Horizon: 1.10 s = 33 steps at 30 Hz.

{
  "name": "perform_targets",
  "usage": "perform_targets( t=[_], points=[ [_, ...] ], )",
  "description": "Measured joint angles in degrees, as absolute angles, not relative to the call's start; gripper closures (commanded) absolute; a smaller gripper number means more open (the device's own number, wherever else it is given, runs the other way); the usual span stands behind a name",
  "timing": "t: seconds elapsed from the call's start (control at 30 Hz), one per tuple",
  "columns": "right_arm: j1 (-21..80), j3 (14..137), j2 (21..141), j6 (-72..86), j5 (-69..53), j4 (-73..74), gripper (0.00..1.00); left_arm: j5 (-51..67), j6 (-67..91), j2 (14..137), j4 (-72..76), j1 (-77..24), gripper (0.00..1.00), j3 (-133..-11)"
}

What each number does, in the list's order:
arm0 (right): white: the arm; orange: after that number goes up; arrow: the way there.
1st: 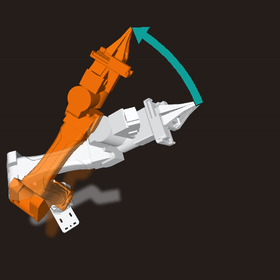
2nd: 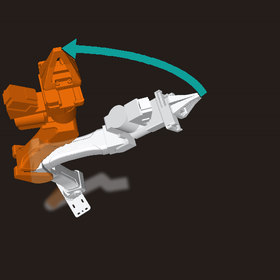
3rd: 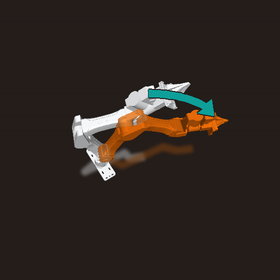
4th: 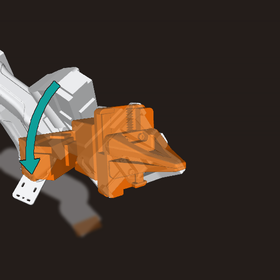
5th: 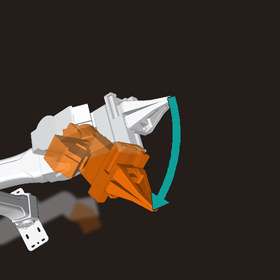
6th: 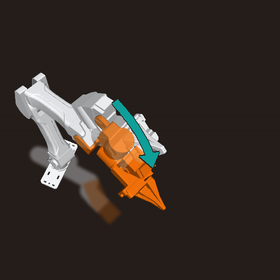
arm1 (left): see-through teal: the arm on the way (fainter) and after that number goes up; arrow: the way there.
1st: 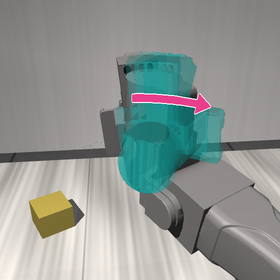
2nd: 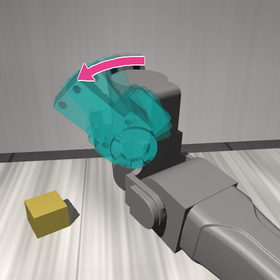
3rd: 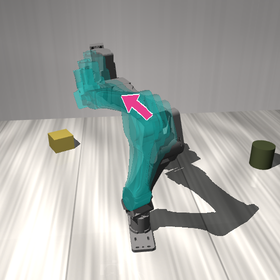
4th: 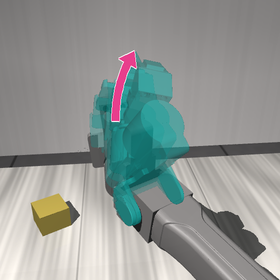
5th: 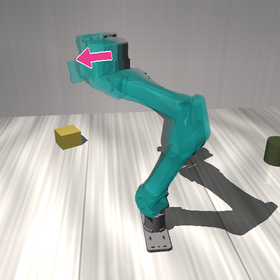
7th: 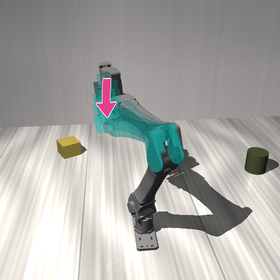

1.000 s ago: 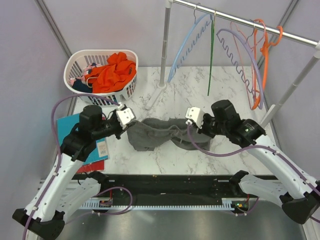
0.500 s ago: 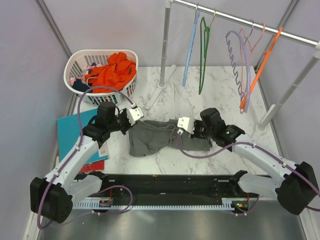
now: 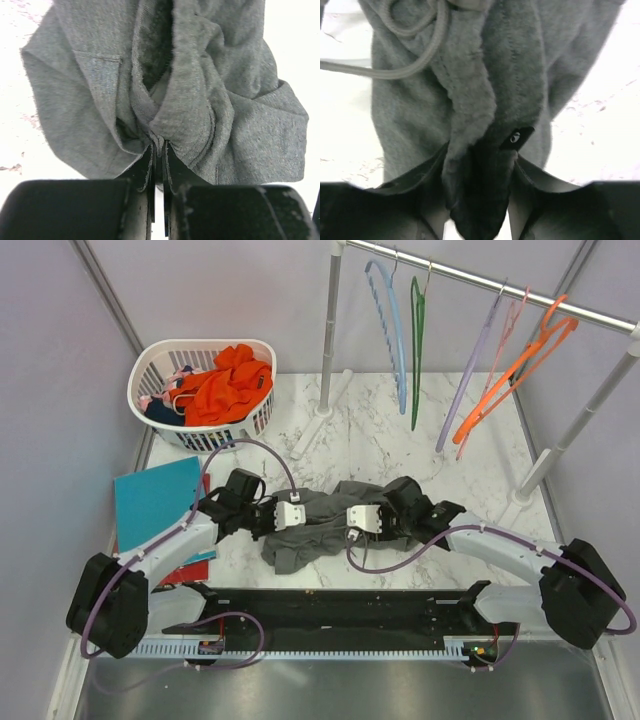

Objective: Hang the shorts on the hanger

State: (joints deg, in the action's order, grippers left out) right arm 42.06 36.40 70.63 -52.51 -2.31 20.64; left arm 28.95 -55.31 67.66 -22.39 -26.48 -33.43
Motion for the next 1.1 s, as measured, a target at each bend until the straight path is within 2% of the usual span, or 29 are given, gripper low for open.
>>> perform_targets(
  t=[0.07,0.2,0.37,0.43,0.47,0.5,0.53,0.57,0.6,0.67,0.7,0.8,0.9,1.1],
  points=[
    [42.1,37.3,70.1,-52.5,-1.6,21.3,0.98,28.6,-55.1,67.5,-22.7,-26.5,0.98,-34.0],
    [42.1,37.3,69.7,-52.3,-0.2,20.3,1.00,27.0,-54.3,68.5,-20.8,-26.5,0.98,-33.9],
    [42.3,37.4,80.8,-51.5,4.9,12.4,1.00,24.9,-50.9,79.1,-16.5,-24.8,0.98,-37.9],
    [42.3,37.4,81.8,-51.3,6.7,10.1,1.00,23.8,-49.8,80.8,-14.0,-23.0,0.98,-39.9],
    [42.3,37.4,81.8,-51.4,7.8,8.6,0.91,23.0,-49.6,80.9,-12.1,-22.0,0.98,-40.3],
    [42.3,37.4,81.8,-51.5,8.7,7.1,0.77,22.5,-49.5,80.8,-10.4,-21.2,0.98,-40.4],
    [42.3,37.4,81.8,-51.6,9.3,5.9,0.58,22.4,-49.6,80.6,-9.7,-20.6,0.91,-40.4],
    [42.3,37.4,81.7,-52.1,9.4,5.2,0.29,22.5,-49.6,80.4,-9.7,-20.4,0.81,-40.4],
    [42.3,37.4,81.3,-52.4,9.5,5.3,0.23,22.7,-49.6,80.1,-10.3,-20.3,0.63,-40.4],
    [42.2,37.4,79.9,-51.7,9.3,6.6,0.13,23.4,-49.9,78.8,-13.0,-20.3,0.47,-40.5],
    [42.2,37.4,78.3,-51.4,8.7,8.5,0.10,23.9,-50.0,77.8,-14.6,-20.3,0.36,-40.6],
    [42.3,39.2,72.2,-49.6,6.7,16.0,0.07,26.2,-48.6,71.1,-20.9,-20.3,0.23,-41.0],
    [42.4,45.1,66.3,-46.9,2.7,24.8,0.06,29.0,-46.1,63.9,-25.8,-20.3,0.18,-43.7],
    [43.7,57.9,59.5,-45.2,-10.8,40.9,0.06,36.7,-39.8,54.4,-30.2,-20.3,0.16,-50.9]
  ],
)
